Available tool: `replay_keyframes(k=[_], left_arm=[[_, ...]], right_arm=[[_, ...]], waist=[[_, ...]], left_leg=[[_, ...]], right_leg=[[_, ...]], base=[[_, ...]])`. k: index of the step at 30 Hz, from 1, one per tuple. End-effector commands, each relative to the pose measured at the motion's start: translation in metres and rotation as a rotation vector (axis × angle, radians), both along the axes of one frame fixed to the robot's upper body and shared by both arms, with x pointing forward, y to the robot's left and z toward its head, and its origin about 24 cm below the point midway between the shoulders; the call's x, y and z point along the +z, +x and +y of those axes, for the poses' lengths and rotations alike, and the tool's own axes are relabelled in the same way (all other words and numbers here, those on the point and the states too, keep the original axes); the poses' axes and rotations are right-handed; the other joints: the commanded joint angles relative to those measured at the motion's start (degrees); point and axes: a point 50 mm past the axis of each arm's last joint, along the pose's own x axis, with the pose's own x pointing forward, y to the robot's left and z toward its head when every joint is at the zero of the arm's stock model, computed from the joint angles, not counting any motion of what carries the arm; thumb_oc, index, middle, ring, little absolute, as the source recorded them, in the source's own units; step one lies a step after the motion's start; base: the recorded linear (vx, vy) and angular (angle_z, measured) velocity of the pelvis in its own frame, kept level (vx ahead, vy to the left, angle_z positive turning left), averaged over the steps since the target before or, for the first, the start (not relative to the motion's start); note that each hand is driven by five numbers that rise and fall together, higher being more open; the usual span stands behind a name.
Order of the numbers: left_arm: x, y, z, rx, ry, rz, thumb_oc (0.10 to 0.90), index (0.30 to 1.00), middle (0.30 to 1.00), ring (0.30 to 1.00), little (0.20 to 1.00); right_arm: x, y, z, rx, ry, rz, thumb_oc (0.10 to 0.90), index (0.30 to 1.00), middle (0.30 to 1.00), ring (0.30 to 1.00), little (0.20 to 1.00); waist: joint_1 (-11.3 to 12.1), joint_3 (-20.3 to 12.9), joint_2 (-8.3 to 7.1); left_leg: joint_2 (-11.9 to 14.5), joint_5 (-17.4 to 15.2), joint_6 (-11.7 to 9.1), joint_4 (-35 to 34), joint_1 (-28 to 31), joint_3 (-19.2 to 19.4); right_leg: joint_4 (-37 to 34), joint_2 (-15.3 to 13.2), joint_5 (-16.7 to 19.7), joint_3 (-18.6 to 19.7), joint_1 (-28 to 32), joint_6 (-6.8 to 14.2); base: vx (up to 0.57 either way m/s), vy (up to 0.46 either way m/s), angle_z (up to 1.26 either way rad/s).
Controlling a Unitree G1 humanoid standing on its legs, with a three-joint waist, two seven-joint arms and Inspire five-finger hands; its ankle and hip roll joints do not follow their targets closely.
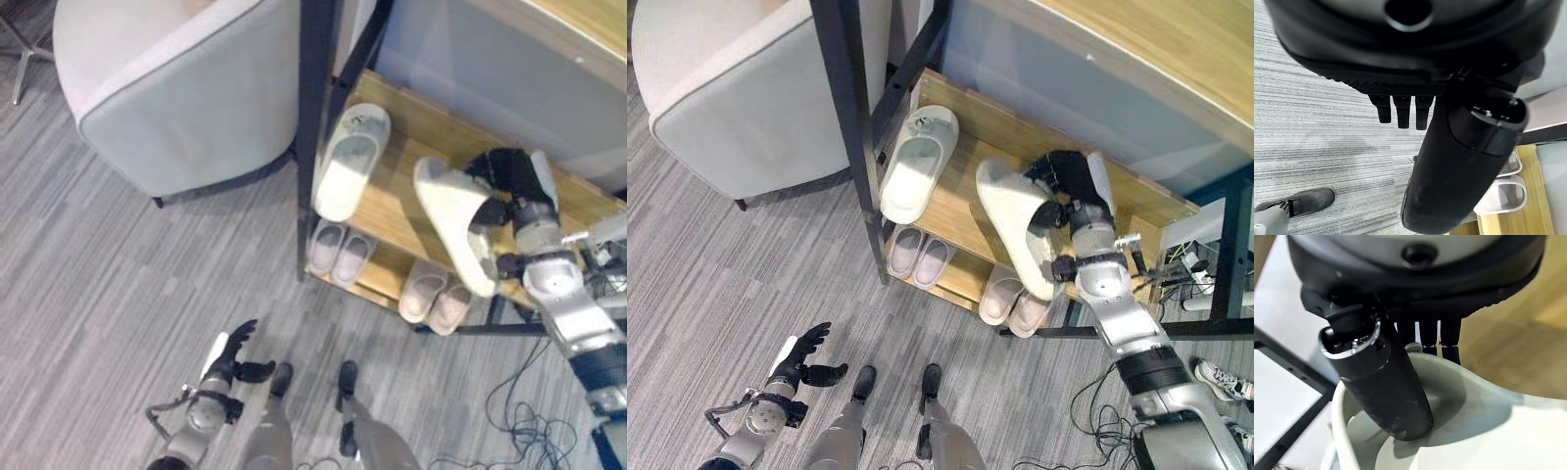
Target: Arrange the slippers neatly on the shoe rack.
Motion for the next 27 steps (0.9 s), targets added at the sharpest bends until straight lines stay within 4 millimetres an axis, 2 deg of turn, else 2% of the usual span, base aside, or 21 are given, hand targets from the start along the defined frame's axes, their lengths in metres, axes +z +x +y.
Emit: replay_keyframes(k=[1,3,4,8,20,26,27], left_arm=[[0.012,0.011,-0.001,-0.056,0.025,-0.074,0.800,0.900,0.900,0.900,0.900],[0.013,0.012,-0.002,-0.059,0.026,-0.078,0.800,0.900,0.900,0.900,0.900],[0.015,0.016,-0.003,-0.057,0.022,-0.091,0.800,0.900,0.900,0.900,0.900],[0.017,0.020,-0.003,-0.041,0.016,-0.105,0.800,0.900,0.900,0.900,0.900],[0.013,0.019,-0.007,-0.013,0.006,-0.106,0.800,0.900,0.900,0.900,0.900],[0.012,0.017,-0.006,-0.008,0.011,-0.108,0.800,0.900,0.900,0.900,0.900],[0.014,0.018,-0.001,0.040,-0.006,-0.123,0.800,0.900,0.900,0.900,0.900]], right_arm=[[0.070,0.002,-0.007,-0.065,0.057,-0.280,0.400,0.300,0.300,0.300,0.300],[0.072,0.006,-0.006,-0.069,0.068,-0.279,0.400,0.300,0.300,0.300,0.300],[0.081,0.016,-0.005,-0.111,0.076,-0.269,0.400,0.300,0.300,0.300,0.300],[0.082,0.023,-0.005,-0.154,0.085,-0.254,0.400,0.300,0.300,0.300,0.300],[0.061,0.021,-0.016,-0.208,0.112,-0.221,0.400,0.300,0.300,0.300,0.300],[0.066,0.022,-0.024,-0.257,0.077,-0.225,0.400,0.300,0.300,0.300,0.300],[0.069,0.023,-0.022,-0.255,0.060,-0.228,0.400,0.300,0.300,0.300,0.300]], waist=[[1.8,-2.2,0.22],[1.9,-2.1,0.22],[2.2,-2.0,0.00],[2.3,-2.0,-0.01],[1.4,-1.8,0.08],[1.2,-1.5,0.20],[1.2,-1.4,0.23]], left_leg=[[1.6,-3.0,0.5,-0.1,-0.7,4.2],[1.6,-3.1,0.5,0.0,-0.9,4.2],[1.4,-3.2,0.6,0.4,-1.5,4.1],[1.3,-3.3,0.7,0.6,-1.8,4.1],[0.8,-4.1,1.2,1.1,-1.3,4.2],[0.6,-4.3,1.3,1.4,-1.4,4.7],[0.5,-4.2,1.3,1.3,-1.5,4.8]], right_leg=[[3.1,-3.1,-6.5,-1.1,2.6,5.8],[3.1,-3.1,-6.4,-1.1,2.5,5.8],[3.2,-3.1,-6.3,-1.1,2.2,5.8],[3.1,-3.2,-6.2,-1.3,2.1,5.9],[4.2,-3.7,-6.5,-1.5,2.5,6.1],[4.6,-4.0,-6.2,-1.0,1.9,6.3],[4.5,-4.1,-6.0,-1.0,1.8,6.3]], base=[[-0.01,0.030,0.09],[0.00,0.022,0.02],[0.00,0.031,0.04],[0.01,0.038,0.05],[0.00,0.012,0.01],[-0.01,0.023,-0.02],[0.00,0.000,0.00]])
